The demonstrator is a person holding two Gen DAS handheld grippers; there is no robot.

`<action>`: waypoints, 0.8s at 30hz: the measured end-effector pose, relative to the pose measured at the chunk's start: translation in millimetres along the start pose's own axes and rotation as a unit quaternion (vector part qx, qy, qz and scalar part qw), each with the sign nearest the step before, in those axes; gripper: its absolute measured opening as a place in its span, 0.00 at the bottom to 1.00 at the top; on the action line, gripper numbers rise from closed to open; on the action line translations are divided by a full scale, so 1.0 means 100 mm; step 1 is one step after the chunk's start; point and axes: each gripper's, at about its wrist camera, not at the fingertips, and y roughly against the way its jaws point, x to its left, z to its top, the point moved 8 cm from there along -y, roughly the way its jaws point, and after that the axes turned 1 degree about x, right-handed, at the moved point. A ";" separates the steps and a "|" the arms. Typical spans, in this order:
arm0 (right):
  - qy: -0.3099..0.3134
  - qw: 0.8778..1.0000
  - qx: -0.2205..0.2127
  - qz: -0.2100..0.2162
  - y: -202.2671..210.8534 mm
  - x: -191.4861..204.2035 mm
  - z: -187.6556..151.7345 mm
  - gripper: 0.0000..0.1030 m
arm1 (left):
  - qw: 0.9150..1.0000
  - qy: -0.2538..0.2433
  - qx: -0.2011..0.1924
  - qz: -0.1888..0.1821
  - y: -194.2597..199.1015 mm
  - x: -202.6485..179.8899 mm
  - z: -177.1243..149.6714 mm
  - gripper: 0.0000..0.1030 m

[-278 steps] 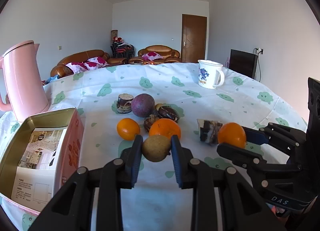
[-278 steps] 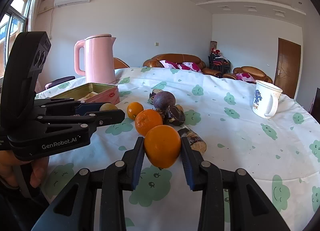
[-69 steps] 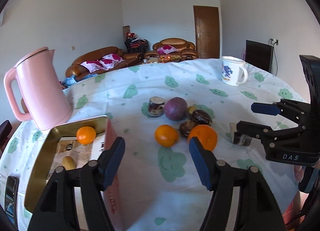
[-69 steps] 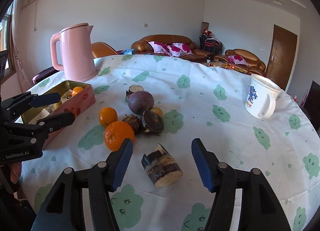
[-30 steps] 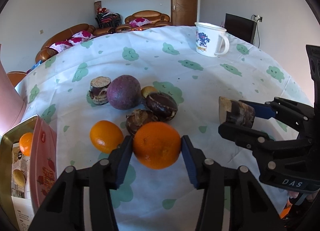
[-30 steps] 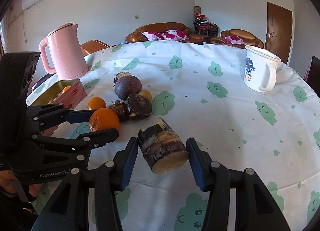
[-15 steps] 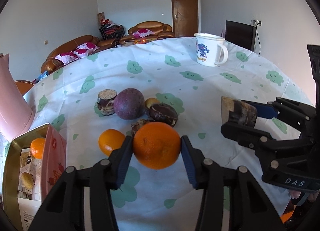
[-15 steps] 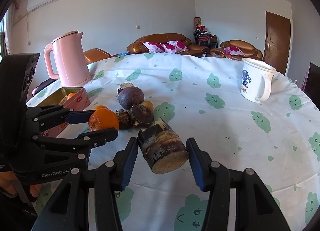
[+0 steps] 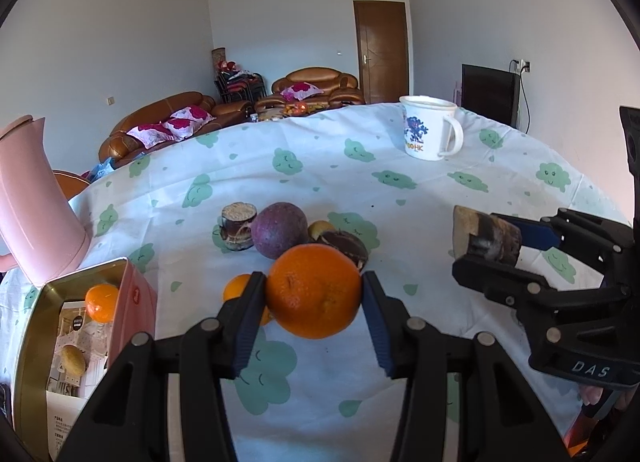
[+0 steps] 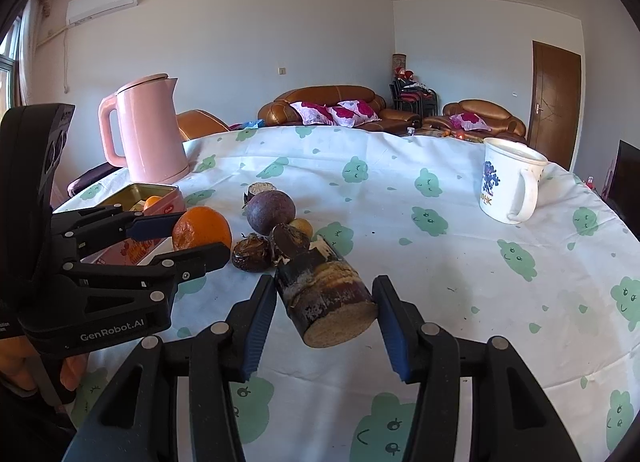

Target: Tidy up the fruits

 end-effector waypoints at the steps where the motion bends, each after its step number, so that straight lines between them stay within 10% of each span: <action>1: 0.000 1.000 -0.002 0.000 0.01 0.00 0.00 0.50 | 1.000 0.001 -0.002 0.001 0.01 0.01 0.00 0.48; 24: 0.001 0.999 -0.052 0.003 0.19 0.01 0.06 0.50 | 0.999 0.022 -0.045 0.015 0.19 0.12 0.05 0.48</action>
